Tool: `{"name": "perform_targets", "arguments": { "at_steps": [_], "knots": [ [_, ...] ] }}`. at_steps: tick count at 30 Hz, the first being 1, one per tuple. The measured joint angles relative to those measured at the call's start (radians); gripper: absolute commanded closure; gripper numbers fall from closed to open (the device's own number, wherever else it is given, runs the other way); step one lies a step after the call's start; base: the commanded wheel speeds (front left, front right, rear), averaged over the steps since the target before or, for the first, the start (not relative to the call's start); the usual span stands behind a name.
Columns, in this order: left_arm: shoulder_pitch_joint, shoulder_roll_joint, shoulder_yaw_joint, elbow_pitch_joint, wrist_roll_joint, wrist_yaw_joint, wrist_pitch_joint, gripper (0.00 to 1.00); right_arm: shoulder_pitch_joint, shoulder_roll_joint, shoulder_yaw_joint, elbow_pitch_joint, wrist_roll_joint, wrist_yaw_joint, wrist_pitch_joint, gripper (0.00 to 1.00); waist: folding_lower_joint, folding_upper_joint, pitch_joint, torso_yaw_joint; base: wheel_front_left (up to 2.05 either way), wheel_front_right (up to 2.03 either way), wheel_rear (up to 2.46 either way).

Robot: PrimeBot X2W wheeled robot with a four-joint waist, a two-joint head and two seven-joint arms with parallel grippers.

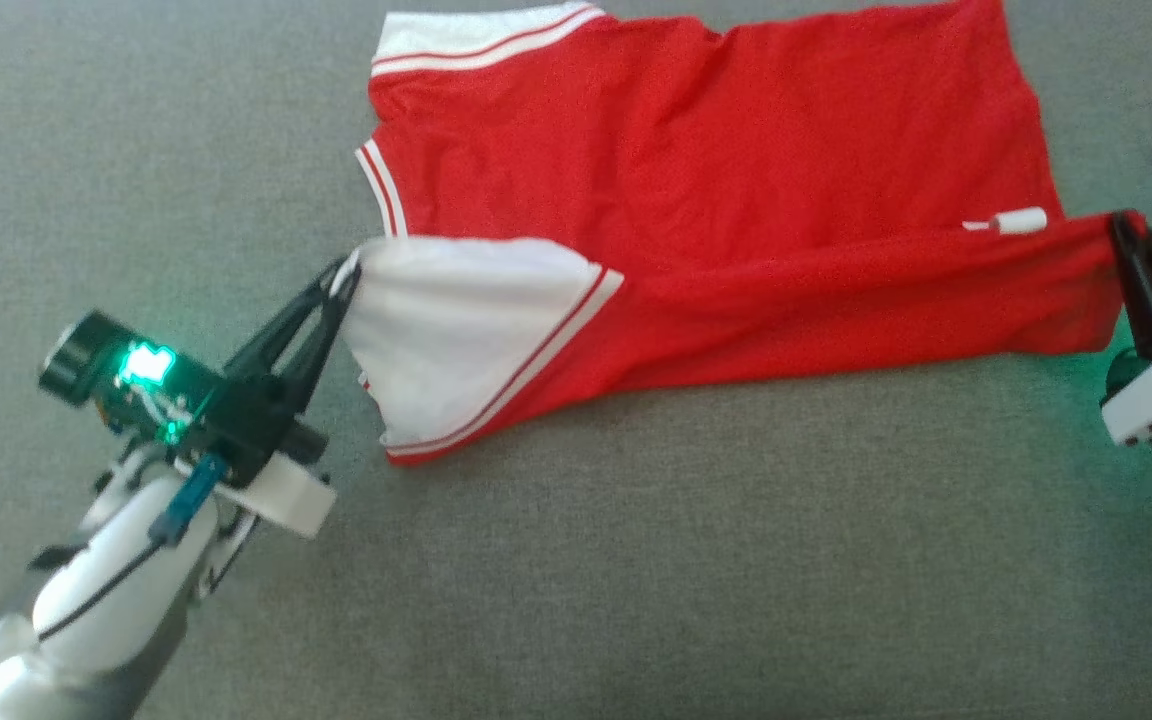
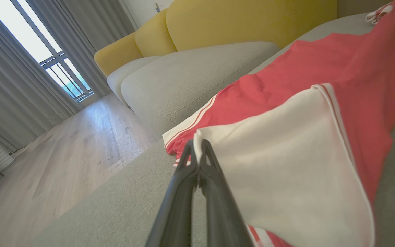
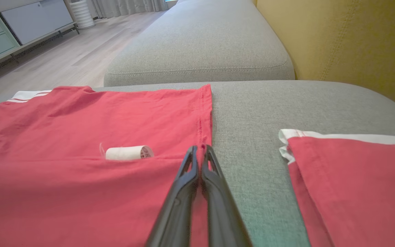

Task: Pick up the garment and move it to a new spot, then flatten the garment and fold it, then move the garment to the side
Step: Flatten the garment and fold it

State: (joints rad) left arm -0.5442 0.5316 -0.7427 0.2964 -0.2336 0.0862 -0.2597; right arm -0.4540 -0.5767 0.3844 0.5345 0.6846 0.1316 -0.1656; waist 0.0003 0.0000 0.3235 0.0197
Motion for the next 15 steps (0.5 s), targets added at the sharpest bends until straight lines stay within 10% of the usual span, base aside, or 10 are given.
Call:
{"name": "perform_targets", "arguments": {
  "at_steps": [12, 14, 15],
  "knots": [
    [-0.094, -0.035, 0.029, 0.059, 0.084, 0.008, 0.0, 1.0, -0.098, 0.009, 0.084, 0.097, 0.017, 0.0, -0.023, 0.93, -0.0002, 0.0, 0.052, -0.001, 0.0, 0.0, 0.0],
    [-0.096, -0.042, 0.035, 0.07, 0.086, 0.012, 0.0, 0.98, -0.109, 0.016, 0.099, 0.116, 0.024, 0.0, -0.031, 0.0, -0.0002, 0.0, 0.05, -0.002, 0.0, 0.0, 0.0],
    [-0.096, -0.049, 0.042, 0.082, 0.079, 0.015, 0.0, 0.25, -0.113, 0.02, 0.103, 0.124, 0.028, 0.0, -0.037, 0.0, -0.0002, 0.0, 0.047, -0.003, 0.0, 0.0, 0.0]
  ]
}}
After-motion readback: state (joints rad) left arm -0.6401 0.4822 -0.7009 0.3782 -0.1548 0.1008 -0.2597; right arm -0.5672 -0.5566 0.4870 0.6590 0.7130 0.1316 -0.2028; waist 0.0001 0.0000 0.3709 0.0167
